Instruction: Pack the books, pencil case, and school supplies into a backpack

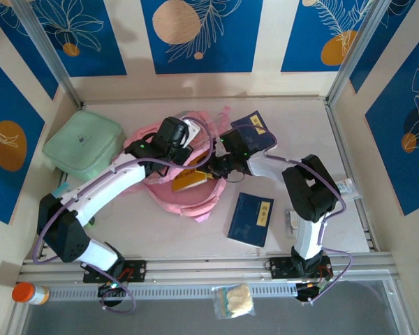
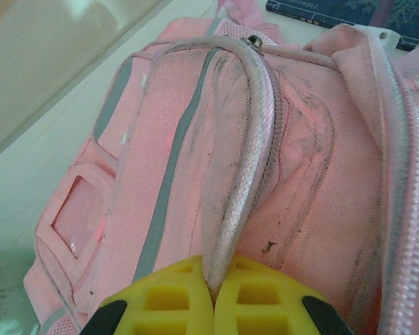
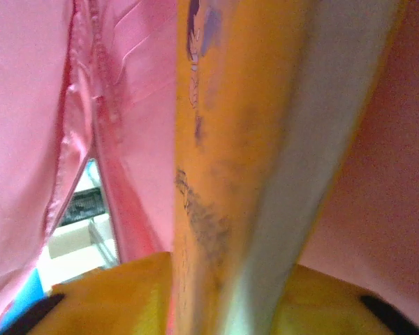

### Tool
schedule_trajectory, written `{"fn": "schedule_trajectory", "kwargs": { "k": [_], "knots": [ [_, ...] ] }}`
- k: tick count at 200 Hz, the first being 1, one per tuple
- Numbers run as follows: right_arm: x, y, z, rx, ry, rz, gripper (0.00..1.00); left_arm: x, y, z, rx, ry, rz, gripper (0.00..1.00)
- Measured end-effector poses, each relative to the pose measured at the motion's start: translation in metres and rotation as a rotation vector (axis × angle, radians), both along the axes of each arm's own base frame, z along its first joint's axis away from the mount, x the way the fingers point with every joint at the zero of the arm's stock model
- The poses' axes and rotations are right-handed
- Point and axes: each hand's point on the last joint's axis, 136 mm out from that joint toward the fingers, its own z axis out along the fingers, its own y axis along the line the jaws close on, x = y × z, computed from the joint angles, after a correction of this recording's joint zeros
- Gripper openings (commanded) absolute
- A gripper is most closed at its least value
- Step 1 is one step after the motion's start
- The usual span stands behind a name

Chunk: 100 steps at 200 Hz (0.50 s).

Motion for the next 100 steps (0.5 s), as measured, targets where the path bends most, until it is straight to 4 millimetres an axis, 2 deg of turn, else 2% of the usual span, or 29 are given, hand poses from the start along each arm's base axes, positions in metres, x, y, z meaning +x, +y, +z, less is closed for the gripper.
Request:
{"fn": "schedule_trajectory", "kwargs": {
  "k": [17, 33, 55, 76, 92, 100],
  "knots": [
    [0.001, -0.003, -0.001, -0.021, -0.012, -0.009, 0.5, 0.0, 0.002, 0.004, -0.019, -0.003, 0.004, 0.0],
    [-0.005, -0.012, 0.001, -0.063, -0.025, -0.033, 0.48, -0.002, 0.001, 0.008, -0.04, -0.005, -0.003, 0.0],
    [-0.024, -0.025, 0.007, -0.133, -0.044, -0.049, 0.46, -0.003, -0.003, 0.009, -0.061, 0.003, -0.02, 0.0],
    [-0.048, -0.028, 0.01, -0.186, -0.055, -0.029, 0.46, -0.005, -0.006, 0.009, -0.074, 0.012, -0.037, 0.0],
    [-0.06, -0.027, 0.004, -0.23, -0.047, -0.014, 0.46, -0.005, -0.007, 0.009, -0.079, 0.016, -0.042, 0.0],
    [-0.066, -0.027, -0.002, -0.261, -0.04, -0.007, 0.42, -0.006, -0.007, 0.009, -0.081, 0.017, -0.044, 0.0]
  ]
}}
